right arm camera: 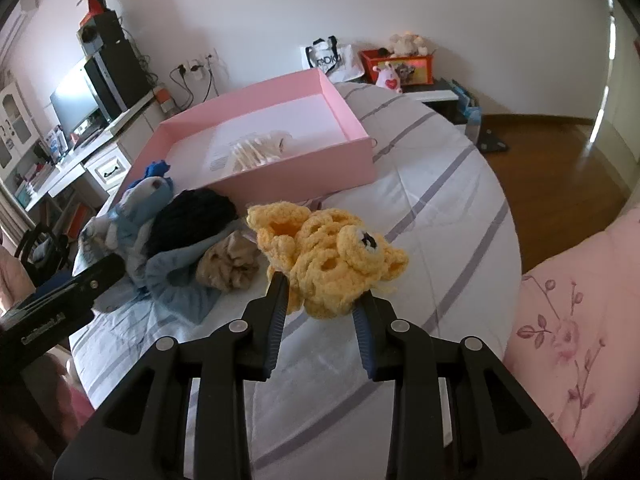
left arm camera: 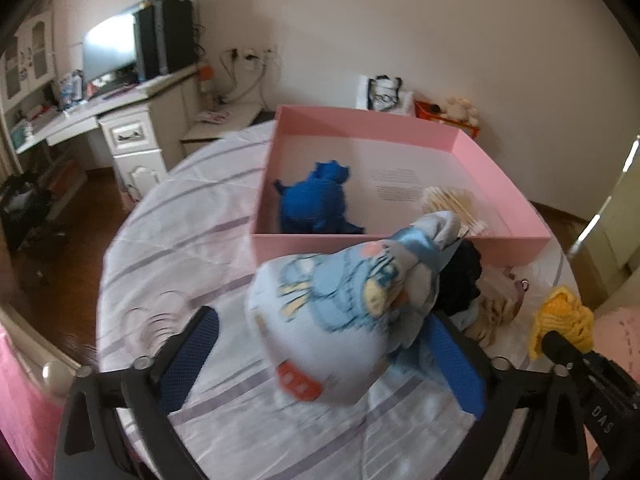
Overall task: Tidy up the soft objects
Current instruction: 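Grasp the yellow crocheted toy with the right gripper while the left gripper grasps the printed cloth bundle, then carry the yellow toy and printed cloth bundle over the pink tray with both grippers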
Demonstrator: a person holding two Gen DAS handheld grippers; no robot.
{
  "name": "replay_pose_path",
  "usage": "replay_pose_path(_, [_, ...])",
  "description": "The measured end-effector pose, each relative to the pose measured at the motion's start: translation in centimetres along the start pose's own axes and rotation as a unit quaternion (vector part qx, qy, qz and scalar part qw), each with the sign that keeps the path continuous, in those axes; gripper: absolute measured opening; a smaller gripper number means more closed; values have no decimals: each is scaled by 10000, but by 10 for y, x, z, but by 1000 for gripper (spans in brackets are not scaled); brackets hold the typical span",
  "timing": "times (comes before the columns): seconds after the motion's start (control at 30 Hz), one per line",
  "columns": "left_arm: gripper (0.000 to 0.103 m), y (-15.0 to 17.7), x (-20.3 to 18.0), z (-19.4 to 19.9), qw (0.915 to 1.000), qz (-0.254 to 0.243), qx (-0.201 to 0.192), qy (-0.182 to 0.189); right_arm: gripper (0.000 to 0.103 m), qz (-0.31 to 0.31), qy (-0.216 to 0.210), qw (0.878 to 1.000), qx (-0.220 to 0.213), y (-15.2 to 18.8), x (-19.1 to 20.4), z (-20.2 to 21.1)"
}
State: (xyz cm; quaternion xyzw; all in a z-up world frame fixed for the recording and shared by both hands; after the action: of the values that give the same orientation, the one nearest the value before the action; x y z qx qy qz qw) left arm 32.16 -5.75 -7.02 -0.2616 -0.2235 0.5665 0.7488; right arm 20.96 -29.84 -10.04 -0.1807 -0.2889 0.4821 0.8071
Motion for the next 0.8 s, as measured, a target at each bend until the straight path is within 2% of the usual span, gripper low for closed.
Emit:
replay_pose_path(0.03, [79,-1,0,-3,9999,-28,34,103,29,-23,1,10000,11,-1,-1,-2])
replay_pose_path(0.07, [78,-3,0,-7,9997,-60,72,222,29,-45,6,10000,28,-2,-3,-5])
replay_pose_path(0.13, [67,-5,1,-7,9997,-96,26,236,29,-71,5,10000,64,-2,-5,-10])
replay_pose_path(0.2, [60,-5,0,-3,9994,-131,-1,327,29,-76,-22,9999,82,-1,-4,-11])
replay_pose_path(0.27, [54,-4,2,0,9994,-158,-30,303,29,-44,-36,9999,89,1,-1,-10])
replay_pose_path(0.3, [45,-4,2,1,9994,-171,-38,286,29,-33,-45,9999,92,1,0,-10])
replay_pose_path(0.33, [40,-2,3,4,9996,-179,-48,193,29,-22,-63,9999,91,2,1,-9])
replay_pose_path(0.6, [40,5,9,23,9997,-94,-52,197,29,65,-165,9998,-51,5,10,8])
replay_pose_path(0.8, [40,11,9,49,9996,-130,-216,140,29,161,-257,9993,-210,8,20,25])
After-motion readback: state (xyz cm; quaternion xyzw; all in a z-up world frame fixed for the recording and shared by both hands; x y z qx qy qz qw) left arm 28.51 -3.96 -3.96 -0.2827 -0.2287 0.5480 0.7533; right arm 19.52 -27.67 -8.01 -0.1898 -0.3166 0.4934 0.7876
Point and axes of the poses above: each gripper's, at about its wrist camera, not at the fingertips, and z roughly against the way its jaws point, x to its left, y to its underside, the point moved 1 cm from there along -z, roughly the way its jaws point, and after that the axes turned 11 degrees about -z, right-handed, at the moved point
